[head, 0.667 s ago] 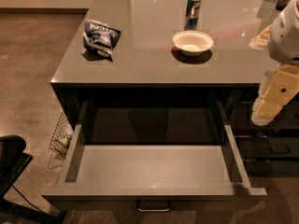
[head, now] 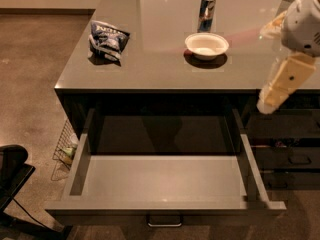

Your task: Place blue chip bag into top drawer

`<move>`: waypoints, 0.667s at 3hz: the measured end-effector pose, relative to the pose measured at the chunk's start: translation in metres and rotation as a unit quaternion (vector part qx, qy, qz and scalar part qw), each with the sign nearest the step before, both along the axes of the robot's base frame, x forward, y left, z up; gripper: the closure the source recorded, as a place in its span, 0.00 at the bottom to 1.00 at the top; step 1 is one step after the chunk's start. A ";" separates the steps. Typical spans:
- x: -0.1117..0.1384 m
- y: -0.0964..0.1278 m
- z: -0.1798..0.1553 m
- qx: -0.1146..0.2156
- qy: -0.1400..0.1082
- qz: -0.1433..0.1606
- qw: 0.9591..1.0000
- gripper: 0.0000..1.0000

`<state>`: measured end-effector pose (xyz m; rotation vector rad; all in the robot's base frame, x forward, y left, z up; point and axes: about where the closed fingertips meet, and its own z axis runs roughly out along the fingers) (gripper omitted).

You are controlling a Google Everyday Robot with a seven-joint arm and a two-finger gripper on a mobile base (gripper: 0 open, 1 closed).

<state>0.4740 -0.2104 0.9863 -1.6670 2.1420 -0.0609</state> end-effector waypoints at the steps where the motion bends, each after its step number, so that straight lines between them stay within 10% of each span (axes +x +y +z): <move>1: 0.077 0.025 0.013 0.120 -0.071 0.004 0.990 0.00; 2: 0.128 0.065 0.019 0.220 -0.118 0.011 0.968 0.00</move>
Offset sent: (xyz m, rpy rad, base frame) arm 0.2224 0.0980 0.0652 0.7425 -0.5401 -0.0226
